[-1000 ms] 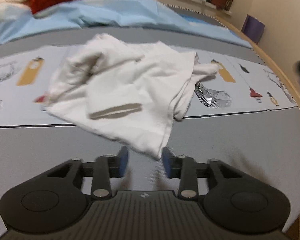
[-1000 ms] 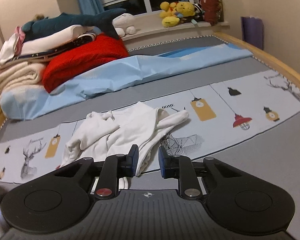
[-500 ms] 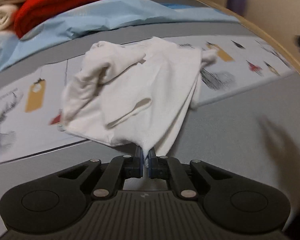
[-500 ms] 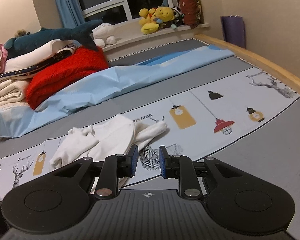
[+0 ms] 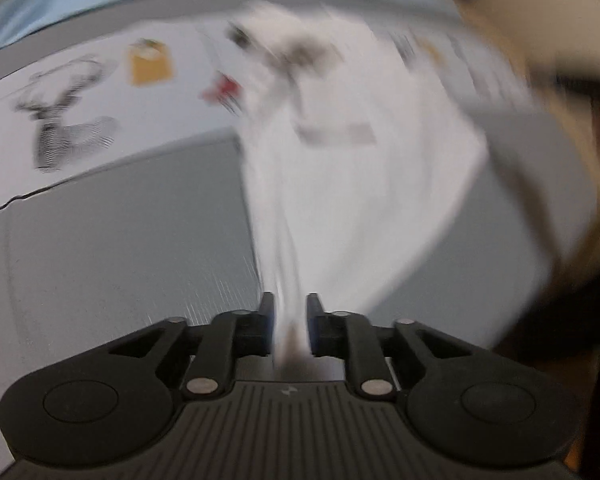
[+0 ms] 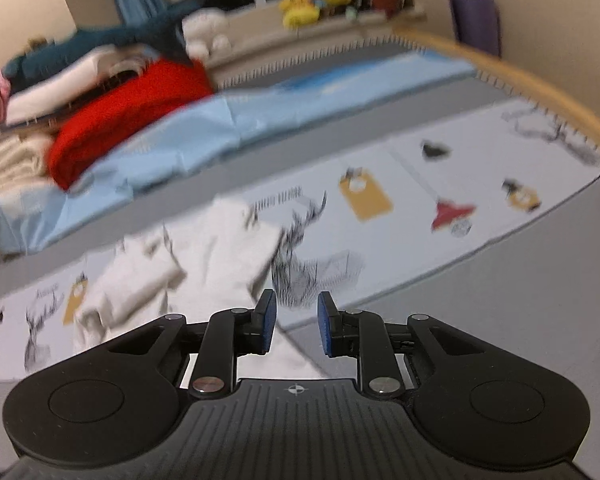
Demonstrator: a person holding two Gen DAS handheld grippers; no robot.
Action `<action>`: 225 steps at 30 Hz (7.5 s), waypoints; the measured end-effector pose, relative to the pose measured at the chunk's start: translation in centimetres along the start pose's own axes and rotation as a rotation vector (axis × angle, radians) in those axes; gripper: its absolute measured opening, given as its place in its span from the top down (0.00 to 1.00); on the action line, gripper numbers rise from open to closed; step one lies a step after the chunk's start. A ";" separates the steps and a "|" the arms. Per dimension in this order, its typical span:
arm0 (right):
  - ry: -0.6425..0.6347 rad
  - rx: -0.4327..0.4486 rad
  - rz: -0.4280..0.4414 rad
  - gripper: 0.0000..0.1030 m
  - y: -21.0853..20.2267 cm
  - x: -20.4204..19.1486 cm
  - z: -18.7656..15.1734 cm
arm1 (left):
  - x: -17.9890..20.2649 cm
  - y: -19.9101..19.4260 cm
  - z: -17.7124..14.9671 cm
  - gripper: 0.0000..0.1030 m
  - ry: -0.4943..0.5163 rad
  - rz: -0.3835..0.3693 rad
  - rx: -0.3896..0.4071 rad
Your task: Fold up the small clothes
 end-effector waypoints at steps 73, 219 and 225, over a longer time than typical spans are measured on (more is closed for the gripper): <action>-0.421 -0.495 0.266 0.99 13.0 -13.0 -14.6 | 13.7 13.7 18.5 0.97 0.240 0.207 0.248; -0.154 -0.140 -0.061 0.61 5.4 -3.7 -3.9 | 0.0 8.8 6.9 0.76 -0.231 0.163 0.133; -0.114 -0.258 -0.122 0.61 1.3 0.4 -11.0 | -0.3 8.6 -2.6 0.74 -0.328 0.134 -0.014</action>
Point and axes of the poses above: each gripper's, at about its wrist camera, not at the fingertips, and y roughly the way its jaws point, x to its right, z to its top, the point moved 10 cm from there along y, roughly the way its jaws point, and after that the axes turned 1 degree about -x, right-handed, at the moved point
